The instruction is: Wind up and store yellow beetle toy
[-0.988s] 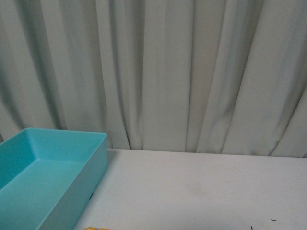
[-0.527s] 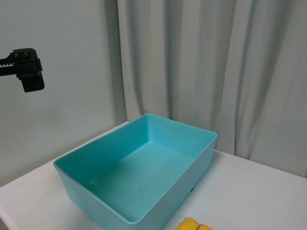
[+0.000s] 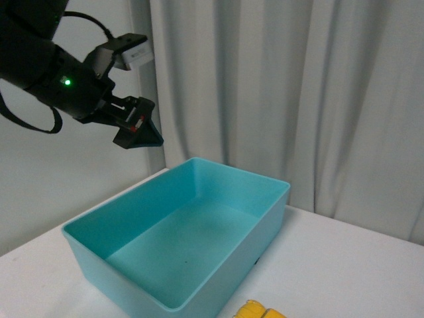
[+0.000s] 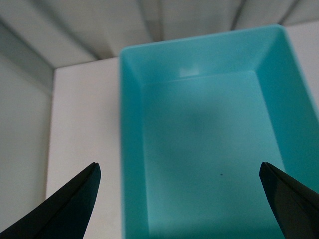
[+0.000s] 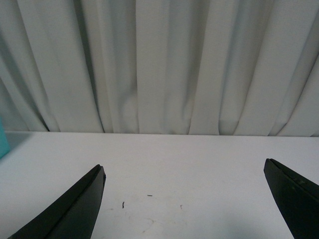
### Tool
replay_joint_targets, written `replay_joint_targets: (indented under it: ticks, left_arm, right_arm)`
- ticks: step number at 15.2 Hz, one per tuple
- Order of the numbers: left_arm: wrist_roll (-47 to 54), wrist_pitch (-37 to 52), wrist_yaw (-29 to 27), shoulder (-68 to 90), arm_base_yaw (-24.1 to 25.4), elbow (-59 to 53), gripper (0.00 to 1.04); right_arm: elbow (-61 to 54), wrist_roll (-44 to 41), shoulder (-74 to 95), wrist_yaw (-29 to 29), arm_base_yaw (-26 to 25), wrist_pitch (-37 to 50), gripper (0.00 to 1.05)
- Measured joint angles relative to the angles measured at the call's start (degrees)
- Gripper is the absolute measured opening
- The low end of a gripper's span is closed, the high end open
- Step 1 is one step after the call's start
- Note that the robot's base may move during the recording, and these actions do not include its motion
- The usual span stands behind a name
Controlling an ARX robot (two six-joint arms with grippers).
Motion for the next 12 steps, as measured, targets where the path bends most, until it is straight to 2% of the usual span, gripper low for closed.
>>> replay_joint_targets:
  ticks: [1,4,7,10,12]
  left_arm:
    - [2.49,-3.43,0.55,1.88,-1.99,2.80,0.98]
    - [13.40,-21.55,4.85,9.11,-9.20,13.99,0.98]
    - [20.11,-34.80,7.26,12.44,-13.88,18.14,0.98]
    - [20.41,-32.50,11.23,11.56,-22.73,15.41,0.98]
    - [18.29,-29.88,12.50,10.60,-26.86,13.49,0.98]
  right_arm:
    - [0.00,0.00,0.00,0.00,0.00,0.00,0.98]
    - [0.00,0.00,0.00,0.00,0.00,0.00,0.98]
    - [0.00,0.00,0.00,0.00,0.00,0.00,0.98]
    - [0.00,0.00,0.00,0.00,0.00,0.00,0.98]
    - [0.00,0.00,0.00,-0.02,0.00,-0.02,0.98]
